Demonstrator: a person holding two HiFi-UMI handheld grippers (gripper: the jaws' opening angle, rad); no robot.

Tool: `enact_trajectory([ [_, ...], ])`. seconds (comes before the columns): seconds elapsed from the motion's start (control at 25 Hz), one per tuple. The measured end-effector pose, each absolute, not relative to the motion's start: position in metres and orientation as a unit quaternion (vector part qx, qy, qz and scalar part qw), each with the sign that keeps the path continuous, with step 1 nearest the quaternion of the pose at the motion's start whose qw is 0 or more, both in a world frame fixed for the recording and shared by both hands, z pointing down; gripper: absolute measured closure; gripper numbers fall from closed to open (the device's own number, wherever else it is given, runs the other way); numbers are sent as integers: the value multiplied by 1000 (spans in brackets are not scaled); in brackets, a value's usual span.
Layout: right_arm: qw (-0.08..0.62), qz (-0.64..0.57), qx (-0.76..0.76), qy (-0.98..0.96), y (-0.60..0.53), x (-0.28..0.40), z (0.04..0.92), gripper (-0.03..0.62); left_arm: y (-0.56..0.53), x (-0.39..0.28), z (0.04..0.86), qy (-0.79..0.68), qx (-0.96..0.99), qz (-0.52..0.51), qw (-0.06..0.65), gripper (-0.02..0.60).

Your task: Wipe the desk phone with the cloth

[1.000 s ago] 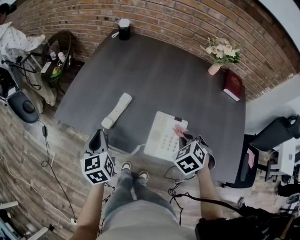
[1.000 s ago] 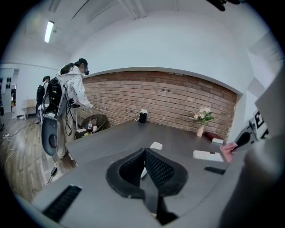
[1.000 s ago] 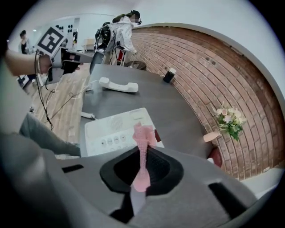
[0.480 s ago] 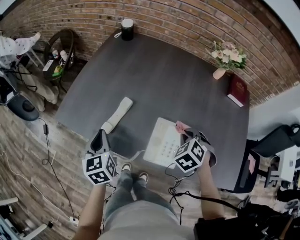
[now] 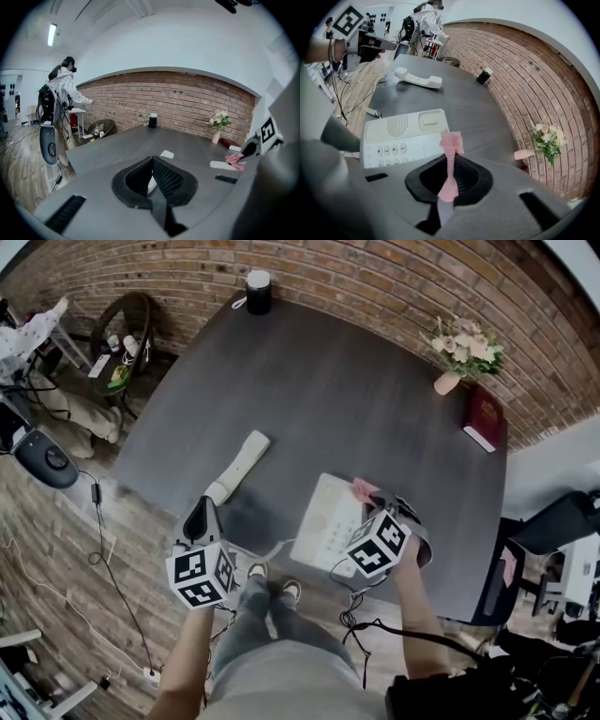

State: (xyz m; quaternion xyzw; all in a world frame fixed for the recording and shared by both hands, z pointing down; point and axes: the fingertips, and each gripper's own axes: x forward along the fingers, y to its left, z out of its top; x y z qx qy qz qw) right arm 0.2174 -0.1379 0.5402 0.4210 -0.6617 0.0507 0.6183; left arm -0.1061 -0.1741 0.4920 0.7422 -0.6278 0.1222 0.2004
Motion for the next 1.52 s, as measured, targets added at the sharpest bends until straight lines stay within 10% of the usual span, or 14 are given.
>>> enact_trajectory([
  [1.52,615,101,410,-666,-72,182,570,577,-139,-124,502,-604,758,145,200,577],
])
